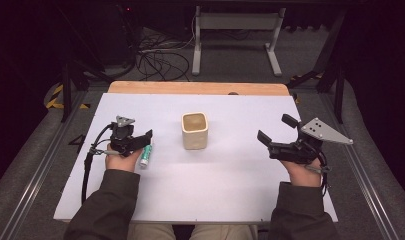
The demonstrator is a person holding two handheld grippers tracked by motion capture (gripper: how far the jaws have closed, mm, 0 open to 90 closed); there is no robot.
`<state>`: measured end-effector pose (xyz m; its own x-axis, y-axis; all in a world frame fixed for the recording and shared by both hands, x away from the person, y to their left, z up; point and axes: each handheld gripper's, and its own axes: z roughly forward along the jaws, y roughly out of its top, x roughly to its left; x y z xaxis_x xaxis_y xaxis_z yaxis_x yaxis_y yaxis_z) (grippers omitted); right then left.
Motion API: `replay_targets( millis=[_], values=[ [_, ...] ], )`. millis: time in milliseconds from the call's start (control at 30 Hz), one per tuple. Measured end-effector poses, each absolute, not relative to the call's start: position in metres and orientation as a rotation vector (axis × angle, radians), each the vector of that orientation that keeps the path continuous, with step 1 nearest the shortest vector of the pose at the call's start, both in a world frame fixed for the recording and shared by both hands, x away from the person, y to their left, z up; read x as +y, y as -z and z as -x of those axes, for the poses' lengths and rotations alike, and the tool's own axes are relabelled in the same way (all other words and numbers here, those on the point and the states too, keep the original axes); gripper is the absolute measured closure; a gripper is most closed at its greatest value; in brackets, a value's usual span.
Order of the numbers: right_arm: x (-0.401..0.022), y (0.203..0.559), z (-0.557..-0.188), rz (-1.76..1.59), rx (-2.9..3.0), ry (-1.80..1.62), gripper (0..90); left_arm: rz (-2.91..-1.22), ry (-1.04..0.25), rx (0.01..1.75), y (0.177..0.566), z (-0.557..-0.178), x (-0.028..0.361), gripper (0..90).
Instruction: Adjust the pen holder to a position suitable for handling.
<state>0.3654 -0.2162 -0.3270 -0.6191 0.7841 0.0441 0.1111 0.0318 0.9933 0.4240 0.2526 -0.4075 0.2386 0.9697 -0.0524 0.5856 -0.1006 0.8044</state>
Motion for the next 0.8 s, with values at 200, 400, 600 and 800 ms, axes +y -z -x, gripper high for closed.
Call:
replay_targets(
  millis=[200,400,600,800],
  values=[
    [-0.217,0.326,-0.365,-0.901,1.779,-1.637,1.6,-1.816,-0.650,1.485,0.420,-0.432,0.249,33.8],
    [-0.217,0.326,-0.365,-0.900,1.780,-1.642,1.6,-1.825,-0.630,1.504,0.425,-0.437,0.246,37.1],
    [-0.216,0.326,-0.365,-0.899,1.789,-1.643,1.6,-1.844,-0.607,1.525,0.430,-0.441,0.243,40.2],
    [-0.218,0.326,-0.365,-0.903,1.784,-1.646,1.5,-1.861,-0.574,1.568,0.436,-0.445,0.241,42.1]
  ],
)
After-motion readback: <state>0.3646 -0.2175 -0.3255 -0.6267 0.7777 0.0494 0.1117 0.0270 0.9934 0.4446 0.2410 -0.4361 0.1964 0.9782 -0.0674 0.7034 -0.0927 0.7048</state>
